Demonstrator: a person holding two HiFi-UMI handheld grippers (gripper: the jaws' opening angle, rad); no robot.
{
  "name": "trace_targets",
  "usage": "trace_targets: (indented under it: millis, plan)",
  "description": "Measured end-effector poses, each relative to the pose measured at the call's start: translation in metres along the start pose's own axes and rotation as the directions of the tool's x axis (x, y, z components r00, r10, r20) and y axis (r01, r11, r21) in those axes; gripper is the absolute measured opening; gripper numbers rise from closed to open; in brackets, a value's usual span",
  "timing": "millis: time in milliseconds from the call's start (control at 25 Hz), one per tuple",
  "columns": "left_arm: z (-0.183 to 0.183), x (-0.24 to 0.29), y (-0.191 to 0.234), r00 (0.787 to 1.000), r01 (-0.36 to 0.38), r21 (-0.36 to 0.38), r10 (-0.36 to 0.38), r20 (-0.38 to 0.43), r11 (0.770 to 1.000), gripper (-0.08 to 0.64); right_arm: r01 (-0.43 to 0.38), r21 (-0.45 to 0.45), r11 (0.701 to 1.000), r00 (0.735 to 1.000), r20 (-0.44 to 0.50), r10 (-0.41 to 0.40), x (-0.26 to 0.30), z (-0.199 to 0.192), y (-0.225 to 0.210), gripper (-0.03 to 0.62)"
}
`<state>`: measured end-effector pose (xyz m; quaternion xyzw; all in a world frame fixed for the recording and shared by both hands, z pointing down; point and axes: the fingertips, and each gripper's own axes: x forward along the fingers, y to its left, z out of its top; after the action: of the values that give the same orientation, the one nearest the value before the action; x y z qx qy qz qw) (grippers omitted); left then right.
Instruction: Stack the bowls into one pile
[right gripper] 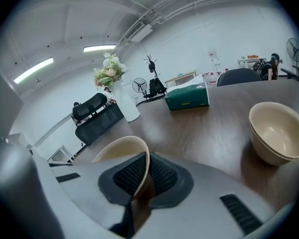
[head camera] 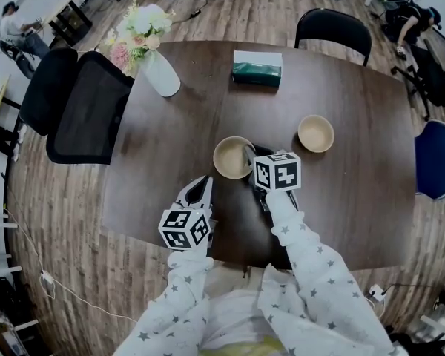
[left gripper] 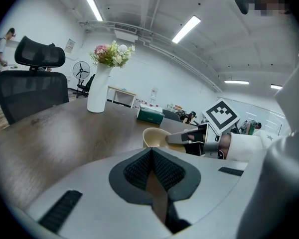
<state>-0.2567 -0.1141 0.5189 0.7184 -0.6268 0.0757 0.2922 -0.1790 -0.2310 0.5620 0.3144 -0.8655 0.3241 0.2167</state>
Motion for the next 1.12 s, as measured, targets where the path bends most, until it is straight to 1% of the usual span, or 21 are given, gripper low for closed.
trace_targets:
  millis: [320, 640, 760, 880, 1120]
  plan:
    - [0.009, 0.012, -0.024, 0.999, 0.053, 0.032, -0.053, 0.010, 0.998, 0.026, 0.033, 0.038, 0.999, 0.996, 0.086, -0.036, -0.033, 0.023, -0.021, 0.038]
    - [0.016, 0.026, -0.055, 0.994, 0.113, 0.070, -0.114, 0.008, 0.991, 0.025, 0.088, 0.092, 0.992, 0.978, 0.179, -0.104, -0.072, 0.044, -0.054, 0.038]
    - [0.018, 0.032, -0.065, 0.991, 0.134, 0.083, -0.135, 0.005, 0.988, 0.026, 0.111, 0.122, 0.986, 0.967, 0.216, -0.135, -0.086, 0.050, -0.067, 0.038]
    - [0.017, 0.036, -0.074, 0.988, 0.153, 0.093, -0.154, -0.002, 0.984, 0.026, 0.146, 0.162, 0.976, 0.949, 0.257, -0.184, -0.099, 0.053, -0.083, 0.038]
    - [0.018, 0.048, -0.093, 0.982, 0.190, 0.108, -0.189, -0.019, 0.976, 0.026, 0.206, 0.222, 0.953, 0.914, 0.303, -0.268, -0.123, 0.061, -0.113, 0.038]
